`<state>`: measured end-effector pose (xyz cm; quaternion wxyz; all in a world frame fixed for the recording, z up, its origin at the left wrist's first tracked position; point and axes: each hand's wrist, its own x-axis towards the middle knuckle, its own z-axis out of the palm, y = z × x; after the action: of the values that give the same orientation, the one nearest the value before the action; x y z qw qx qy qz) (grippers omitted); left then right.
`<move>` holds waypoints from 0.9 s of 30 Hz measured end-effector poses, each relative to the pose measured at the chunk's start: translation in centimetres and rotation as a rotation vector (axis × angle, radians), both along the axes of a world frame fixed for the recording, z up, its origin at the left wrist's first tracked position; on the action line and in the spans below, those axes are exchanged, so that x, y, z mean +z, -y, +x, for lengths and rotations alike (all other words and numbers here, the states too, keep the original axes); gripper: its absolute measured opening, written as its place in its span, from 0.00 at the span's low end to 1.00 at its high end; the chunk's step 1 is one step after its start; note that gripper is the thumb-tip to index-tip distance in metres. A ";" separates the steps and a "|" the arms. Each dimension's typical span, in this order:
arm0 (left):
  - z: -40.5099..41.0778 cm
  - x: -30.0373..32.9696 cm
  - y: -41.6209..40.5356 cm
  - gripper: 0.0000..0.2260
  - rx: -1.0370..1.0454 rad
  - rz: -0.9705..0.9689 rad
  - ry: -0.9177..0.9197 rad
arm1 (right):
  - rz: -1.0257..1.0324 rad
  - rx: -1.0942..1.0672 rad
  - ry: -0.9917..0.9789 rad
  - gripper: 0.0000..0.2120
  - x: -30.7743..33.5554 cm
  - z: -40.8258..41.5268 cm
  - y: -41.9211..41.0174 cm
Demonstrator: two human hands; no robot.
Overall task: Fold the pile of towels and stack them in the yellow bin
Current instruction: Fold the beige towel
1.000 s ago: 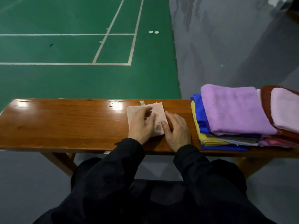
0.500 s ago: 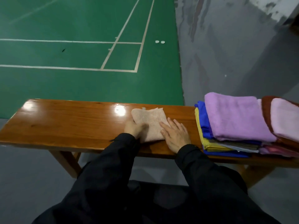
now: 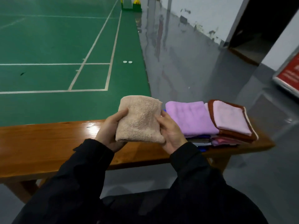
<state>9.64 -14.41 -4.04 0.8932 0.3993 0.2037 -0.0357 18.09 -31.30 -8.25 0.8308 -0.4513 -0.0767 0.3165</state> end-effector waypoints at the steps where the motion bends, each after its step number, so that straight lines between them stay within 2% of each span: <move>1: 0.4 0.3 0.9 0.19 -0.006 0.043 0.008 | -0.053 -0.064 0.051 0.25 1.0 0.2 1.6; 6: 4.1 -0.3 7.0 0.16 -0.088 0.527 -0.017 | -0.376 -0.341 0.324 0.26 3.7 2.5 10.1; 8: 5.9 -0.3 9.4 0.13 -0.130 0.630 0.041 | -0.534 -0.390 0.378 0.26 3.7 4.5 12.5; 11: 9.7 -0.7 11.2 0.11 -0.056 0.736 0.108 | -0.678 -0.435 0.450 0.26 4.0 7.7 14.3; 13: 12.1 -1.4 11.8 0.15 -0.027 0.797 0.103 | -0.788 -0.442 0.508 0.26 3.7 9.6 14.7; 14: 13.0 -2.1 11.9 0.22 -0.038 0.890 0.070 | -0.907 -0.429 0.562 0.26 3.4 10.2 14.7; 16: 14.0 -3.9 11.9 0.34 -0.102 1.329 -0.002 | -1.241 -0.424 0.709 0.26 2.8 10.6 14.6; 17: 14.1 -4.7 11.8 0.34 -0.083 1.570 0.014 | -1.375 -0.450 0.824 0.25 2.4 10.5 14.5; 18: 14.3 -5.7 11.7 0.32 -0.051 1.726 0.090 | -1.432 -0.470 0.962 0.23 2.2 10.2 14.1; 19: 14.6 -6.6 11.6 0.30 -0.051 1.803 0.191 | -1.415 -0.455 1.107 0.21 1.9 10.0 13.7; 21: 15.3 -8.6 11.5 0.27 -0.212 1.878 0.333 | -1.385 -0.274 1.347 0.19 0.5 10.1 12.7; 23: 15.6 -10.6 11.6 0.27 -0.414 1.813 0.374 | -1.438 -0.070 1.446 0.19 -1.5 10.0 12.2; 24: 15.5 -11.1 11.6 0.28 -0.467 1.753 0.367 | -1.471 -0.042 1.472 0.20 -2.3 9.9 12.1; 25: 15.4 -11.4 11.6 0.29 -0.473 1.706 0.351 | -1.494 -0.052 1.481 0.22 -3.0 9.8 12.1; 27: 14.7 -11.0 11.9 0.33 -0.350 1.616 0.287 | -1.489 -0.118 1.465 0.27 -3.7 9.6 12.1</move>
<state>24.35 -26.33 -15.00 0.3311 0.9429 -0.0142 0.0342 27.66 -43.36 -11.92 0.1073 -0.9333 -0.3250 -0.1083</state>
